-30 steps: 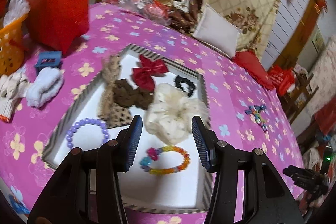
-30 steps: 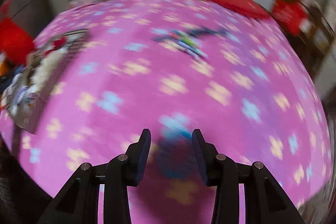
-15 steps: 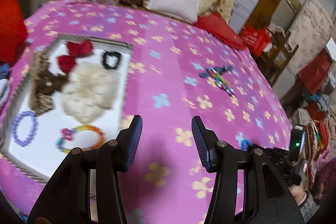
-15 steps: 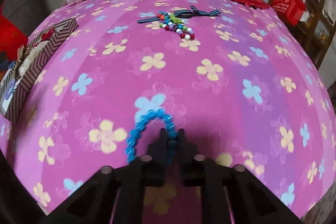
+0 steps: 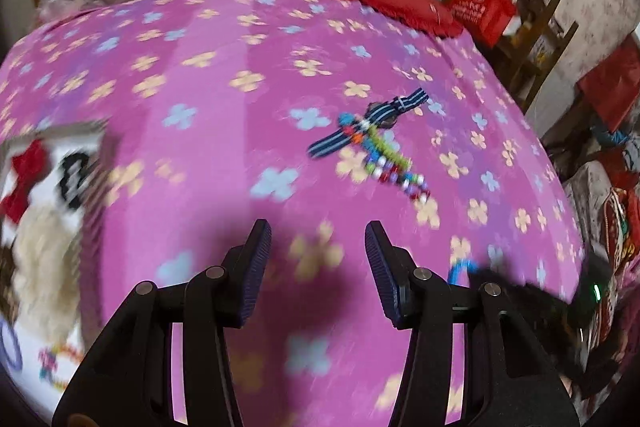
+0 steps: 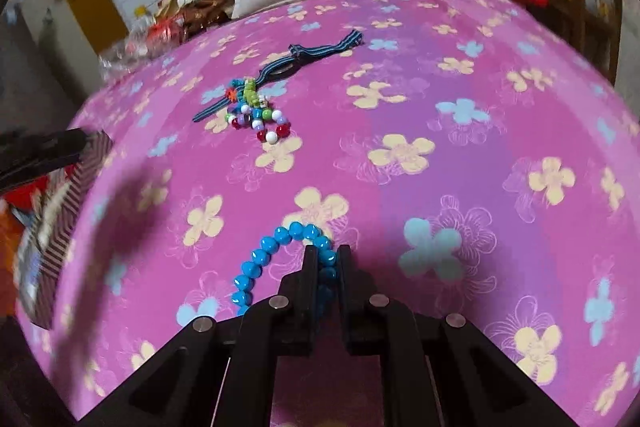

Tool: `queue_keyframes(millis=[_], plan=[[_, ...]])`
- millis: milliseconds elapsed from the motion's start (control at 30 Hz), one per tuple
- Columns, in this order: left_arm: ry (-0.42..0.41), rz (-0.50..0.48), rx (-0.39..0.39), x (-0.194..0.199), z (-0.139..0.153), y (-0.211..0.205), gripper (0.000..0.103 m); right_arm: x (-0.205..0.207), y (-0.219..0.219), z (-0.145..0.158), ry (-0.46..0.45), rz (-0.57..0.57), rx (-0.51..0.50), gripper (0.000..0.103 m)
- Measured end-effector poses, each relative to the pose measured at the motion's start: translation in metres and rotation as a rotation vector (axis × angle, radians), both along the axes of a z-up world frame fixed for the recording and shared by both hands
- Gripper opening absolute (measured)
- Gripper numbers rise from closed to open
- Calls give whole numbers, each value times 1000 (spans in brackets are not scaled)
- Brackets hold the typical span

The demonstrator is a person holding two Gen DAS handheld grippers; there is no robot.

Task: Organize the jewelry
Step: 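Withdraw both tools from the tray back toward the bracelet bundle, then grasp the blue striped watch strap with the left tool while the right tool grasps the blue bracelet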

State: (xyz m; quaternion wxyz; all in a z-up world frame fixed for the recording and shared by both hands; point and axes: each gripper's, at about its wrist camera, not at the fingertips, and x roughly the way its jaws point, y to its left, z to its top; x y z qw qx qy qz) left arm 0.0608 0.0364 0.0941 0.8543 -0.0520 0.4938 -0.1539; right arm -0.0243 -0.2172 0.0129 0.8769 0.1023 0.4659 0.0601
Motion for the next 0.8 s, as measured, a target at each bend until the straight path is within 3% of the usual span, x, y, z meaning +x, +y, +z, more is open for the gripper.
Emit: queue_keyframes(millis=[300,633,733,800], plan=[[42,-176,150,102,-26,-107,48,4,-2,0,16,32,28,9],[8,-309,325,136,-62,-159,48,4,2,0,6,65,8,17],[9,-313,332,138,-62,-160,48,2,7,0,-9,77,-21,17],[-7,-282,373,137,-62,-160,30,1,10,1,-20,82,-42,17]])
